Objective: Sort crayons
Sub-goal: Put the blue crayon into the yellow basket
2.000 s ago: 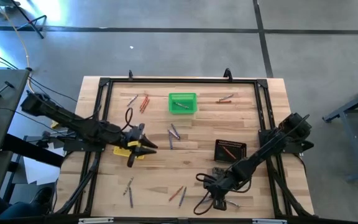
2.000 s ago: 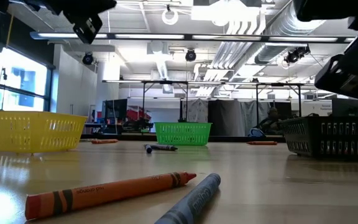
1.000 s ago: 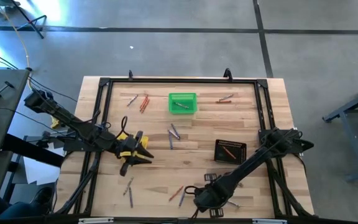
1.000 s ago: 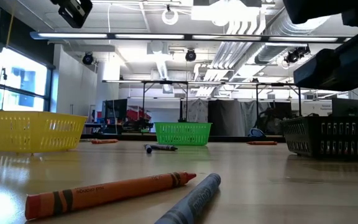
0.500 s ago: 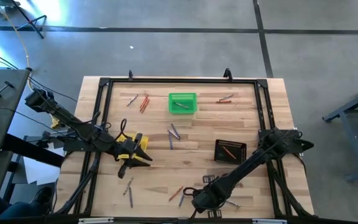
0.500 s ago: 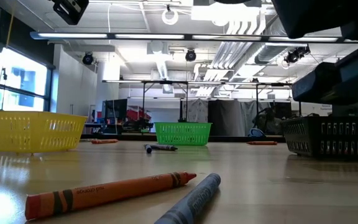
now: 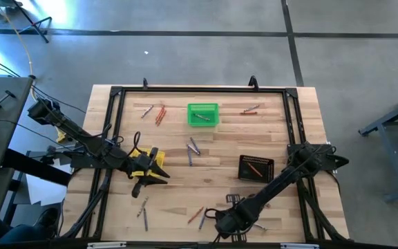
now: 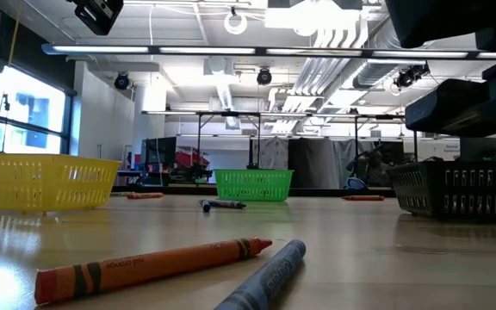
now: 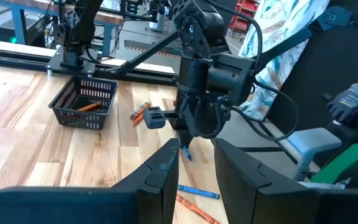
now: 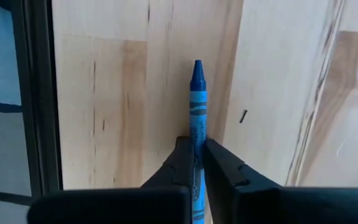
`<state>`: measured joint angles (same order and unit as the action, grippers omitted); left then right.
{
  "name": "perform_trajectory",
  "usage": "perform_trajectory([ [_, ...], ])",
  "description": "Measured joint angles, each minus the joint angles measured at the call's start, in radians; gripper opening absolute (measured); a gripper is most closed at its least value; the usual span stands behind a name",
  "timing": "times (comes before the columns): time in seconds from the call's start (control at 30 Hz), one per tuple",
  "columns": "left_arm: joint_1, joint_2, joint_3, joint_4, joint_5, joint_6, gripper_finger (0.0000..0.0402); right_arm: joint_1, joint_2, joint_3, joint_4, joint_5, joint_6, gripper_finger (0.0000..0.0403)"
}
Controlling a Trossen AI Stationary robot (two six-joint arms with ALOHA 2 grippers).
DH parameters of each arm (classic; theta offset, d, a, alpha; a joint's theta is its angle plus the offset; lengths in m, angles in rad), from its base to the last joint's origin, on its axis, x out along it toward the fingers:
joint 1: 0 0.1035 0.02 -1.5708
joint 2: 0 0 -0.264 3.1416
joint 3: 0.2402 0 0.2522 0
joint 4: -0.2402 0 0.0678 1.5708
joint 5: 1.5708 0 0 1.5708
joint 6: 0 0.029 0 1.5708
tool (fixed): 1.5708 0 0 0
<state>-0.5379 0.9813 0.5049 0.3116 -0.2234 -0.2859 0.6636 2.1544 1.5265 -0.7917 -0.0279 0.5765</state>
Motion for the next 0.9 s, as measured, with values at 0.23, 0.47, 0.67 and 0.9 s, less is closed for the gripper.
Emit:
perform_trajectory([
  [0.23,0.0,0.0,0.0,0.0,0.0,0.0,0.009,0.0,0.0,-0.001,-0.002,0.01,-0.001,0.0004],
  [0.47,0.0,0.0,0.0,0.0,0.0,0.0,0.009,-0.003,0.011,0.073,-0.056,-0.022,-0.056,0.0002],
  [0.67,0.0,0.0,0.0,0.001,0.0,-0.001,0.009,-0.007,0.01,0.185,-0.172,0.033,-0.111,0.0001],
  [0.9,0.001,0.0,0.0,0.001,0.0,0.0,0.009,-0.024,0.009,0.33,-0.399,0.175,-0.15,0.0001],
])
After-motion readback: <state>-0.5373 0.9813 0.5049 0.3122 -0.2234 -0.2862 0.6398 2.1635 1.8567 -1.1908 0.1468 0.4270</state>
